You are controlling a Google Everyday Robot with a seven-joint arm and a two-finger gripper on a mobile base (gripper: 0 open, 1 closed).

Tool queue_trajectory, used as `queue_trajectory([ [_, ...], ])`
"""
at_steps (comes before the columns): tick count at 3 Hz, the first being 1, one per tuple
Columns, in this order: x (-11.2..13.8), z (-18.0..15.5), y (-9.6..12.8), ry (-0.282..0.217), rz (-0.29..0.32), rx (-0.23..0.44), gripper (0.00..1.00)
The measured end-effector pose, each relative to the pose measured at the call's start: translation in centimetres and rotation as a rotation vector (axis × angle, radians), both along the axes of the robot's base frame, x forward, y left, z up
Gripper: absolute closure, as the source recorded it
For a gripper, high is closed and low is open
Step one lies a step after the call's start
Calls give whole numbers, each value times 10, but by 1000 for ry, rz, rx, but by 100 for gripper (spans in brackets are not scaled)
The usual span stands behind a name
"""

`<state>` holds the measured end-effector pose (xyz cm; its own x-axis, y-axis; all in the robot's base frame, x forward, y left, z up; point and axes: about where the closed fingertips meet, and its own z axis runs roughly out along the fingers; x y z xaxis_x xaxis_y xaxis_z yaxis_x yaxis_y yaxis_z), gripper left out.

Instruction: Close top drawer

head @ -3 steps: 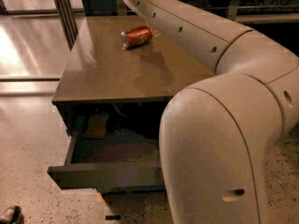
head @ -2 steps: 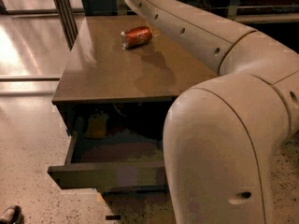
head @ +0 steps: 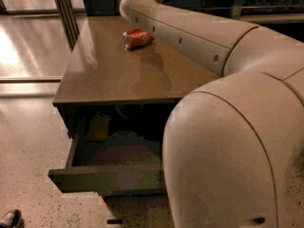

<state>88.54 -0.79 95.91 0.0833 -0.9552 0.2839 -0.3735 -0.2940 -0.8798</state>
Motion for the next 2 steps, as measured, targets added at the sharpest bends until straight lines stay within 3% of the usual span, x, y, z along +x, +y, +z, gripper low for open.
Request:
queue_trajectory([
  [1, -7, -19, 15, -41, -21, -62, 0],
  [2, -3, -14, -1, -146, -124, -109, 0],
])
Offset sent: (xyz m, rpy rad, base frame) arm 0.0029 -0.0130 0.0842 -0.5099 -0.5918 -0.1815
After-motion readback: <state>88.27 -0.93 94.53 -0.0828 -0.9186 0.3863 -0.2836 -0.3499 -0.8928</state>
